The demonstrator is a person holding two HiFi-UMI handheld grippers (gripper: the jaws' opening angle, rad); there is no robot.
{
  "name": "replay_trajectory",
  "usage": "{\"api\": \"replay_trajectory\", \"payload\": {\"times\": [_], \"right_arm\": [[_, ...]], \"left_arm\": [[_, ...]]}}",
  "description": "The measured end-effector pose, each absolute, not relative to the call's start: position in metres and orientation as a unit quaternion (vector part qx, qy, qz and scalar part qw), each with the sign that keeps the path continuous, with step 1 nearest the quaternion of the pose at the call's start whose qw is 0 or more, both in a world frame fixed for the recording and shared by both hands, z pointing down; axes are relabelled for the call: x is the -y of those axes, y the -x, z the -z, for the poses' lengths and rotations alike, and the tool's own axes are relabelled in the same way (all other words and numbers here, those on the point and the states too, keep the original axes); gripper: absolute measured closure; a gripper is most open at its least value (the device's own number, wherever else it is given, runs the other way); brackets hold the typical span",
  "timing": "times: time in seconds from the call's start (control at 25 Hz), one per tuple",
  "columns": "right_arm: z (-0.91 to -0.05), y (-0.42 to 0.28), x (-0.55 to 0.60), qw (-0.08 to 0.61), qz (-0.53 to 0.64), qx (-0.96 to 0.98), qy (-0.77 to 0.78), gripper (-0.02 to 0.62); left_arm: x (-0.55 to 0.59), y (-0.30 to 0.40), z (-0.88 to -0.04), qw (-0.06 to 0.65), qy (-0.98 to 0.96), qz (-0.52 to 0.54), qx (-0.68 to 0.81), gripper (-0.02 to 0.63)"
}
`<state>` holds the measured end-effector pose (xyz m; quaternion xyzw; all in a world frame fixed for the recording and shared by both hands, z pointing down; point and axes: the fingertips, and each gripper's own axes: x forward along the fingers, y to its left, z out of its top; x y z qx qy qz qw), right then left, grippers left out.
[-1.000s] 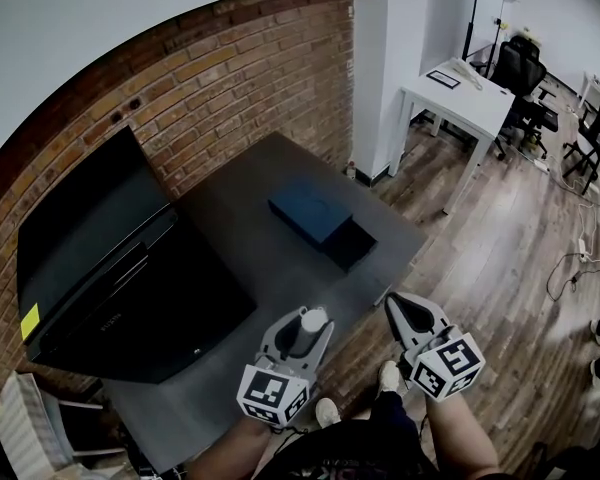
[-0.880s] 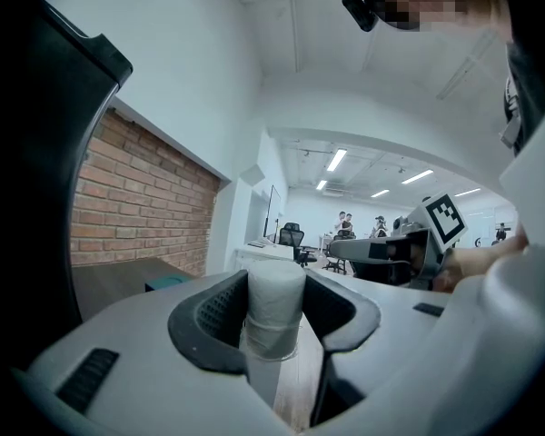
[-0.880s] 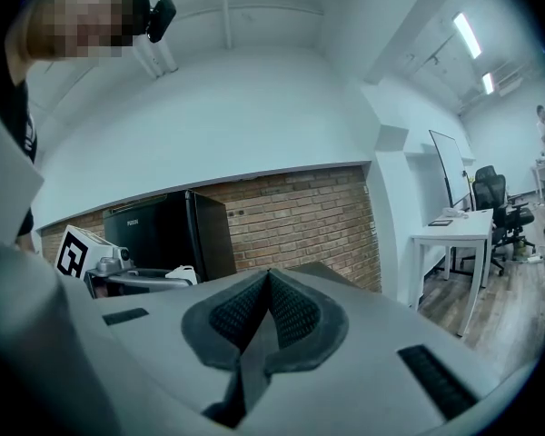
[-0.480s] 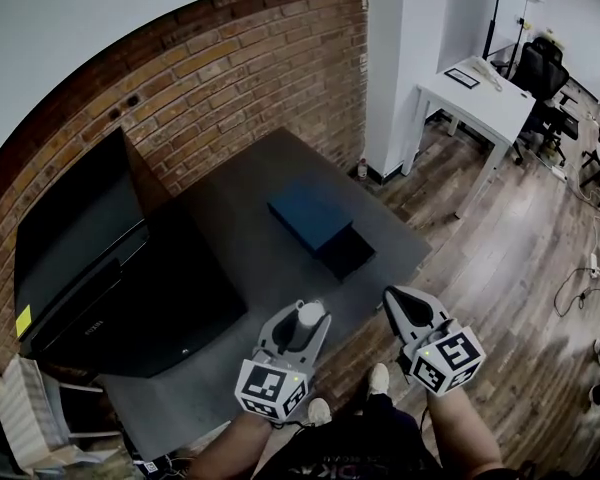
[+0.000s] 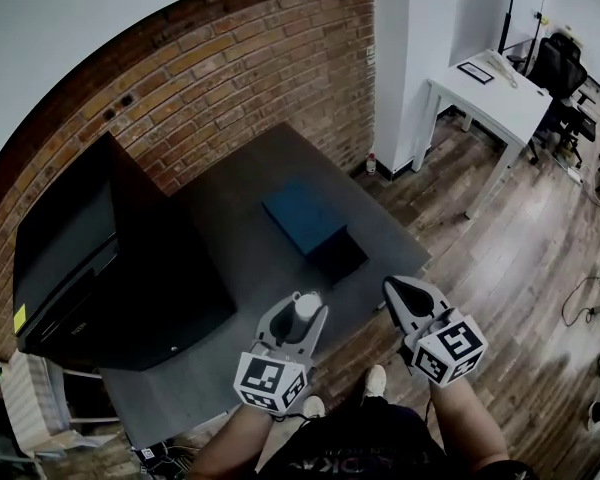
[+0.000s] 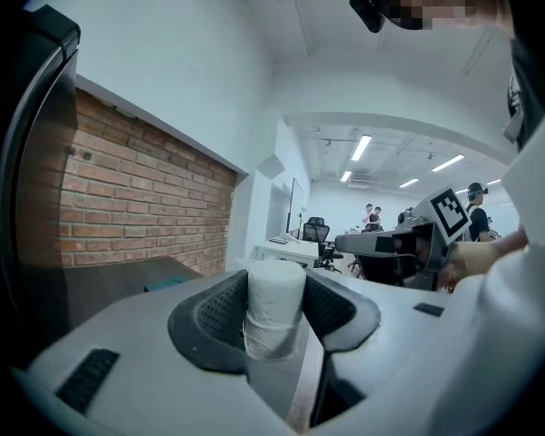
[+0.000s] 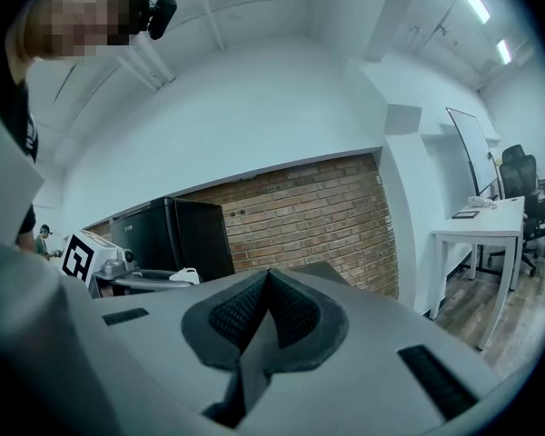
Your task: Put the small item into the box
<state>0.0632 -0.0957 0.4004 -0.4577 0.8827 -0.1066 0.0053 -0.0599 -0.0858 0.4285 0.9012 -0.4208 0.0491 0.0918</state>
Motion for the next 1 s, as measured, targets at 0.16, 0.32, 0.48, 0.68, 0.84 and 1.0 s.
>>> {"api": "replay_trajectory", "payload": {"times": [0.16,0.32,0.48,0.68,0.84,1.0], "right_arm": [[-0.404,-0.074,0.112,0.0,0.111,-0.891,0.441,0.577],[-0.409,-0.083,0.127,-0.002,0.117,-0.896,0.427,0.577],[-0.415,-0.09,0.139,-0.001,0.127,-0.902,0.412,0.577],[-0.423,-0.101,0.151,0.002,0.137,-0.907,0.398,0.577],[-0.424,-0.108,0.155,0.004,0.145,-0.912,0.384,0.577],[-0.425,-0.114,0.156,0.003,0.152,-0.916,0.371,0.577]], "left_arm": [[0.099,0.047,-0.431,0.094,-0.894,-0.051,0.436,0.408],[0.114,0.038,-0.439,0.098,-0.886,-0.059,0.45,0.408],[0.128,0.03,-0.45,0.103,-0.877,-0.074,0.463,0.408],[0.141,0.019,-0.46,0.108,-0.868,-0.091,0.477,0.408],[0.15,0.011,-0.466,0.106,-0.86,-0.109,0.487,0.408],[0.156,0.005,-0.469,0.103,-0.852,-0.121,0.499,0.408]]}}
